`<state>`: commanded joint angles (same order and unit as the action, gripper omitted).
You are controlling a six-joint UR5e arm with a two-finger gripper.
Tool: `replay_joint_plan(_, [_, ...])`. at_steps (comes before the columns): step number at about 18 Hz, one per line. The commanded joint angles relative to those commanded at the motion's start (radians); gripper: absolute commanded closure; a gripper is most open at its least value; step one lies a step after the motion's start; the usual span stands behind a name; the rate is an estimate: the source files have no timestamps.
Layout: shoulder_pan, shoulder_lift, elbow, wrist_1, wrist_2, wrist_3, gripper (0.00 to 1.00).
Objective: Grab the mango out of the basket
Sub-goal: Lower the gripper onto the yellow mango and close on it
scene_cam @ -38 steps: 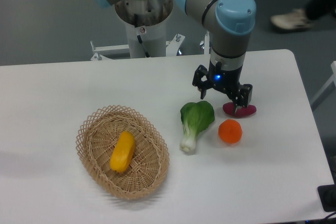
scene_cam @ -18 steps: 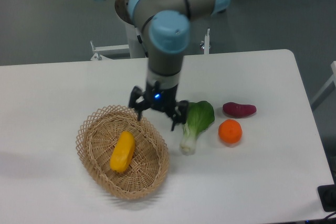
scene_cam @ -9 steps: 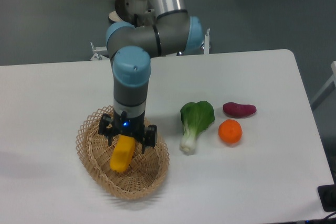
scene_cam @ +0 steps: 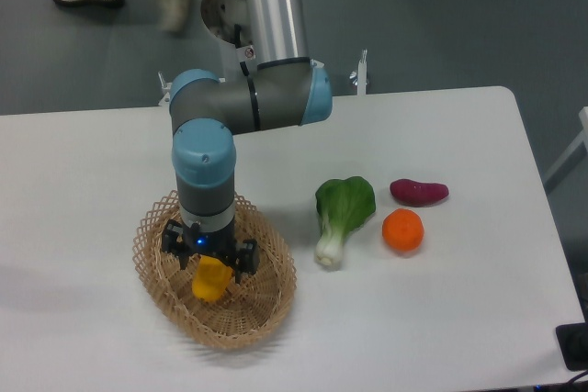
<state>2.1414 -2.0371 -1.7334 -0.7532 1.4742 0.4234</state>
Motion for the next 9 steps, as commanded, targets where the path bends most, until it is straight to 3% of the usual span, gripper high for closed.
replay_joint_plan(9, [-0.025,-0.023,0.000,0.003,0.046,0.011,0.00])
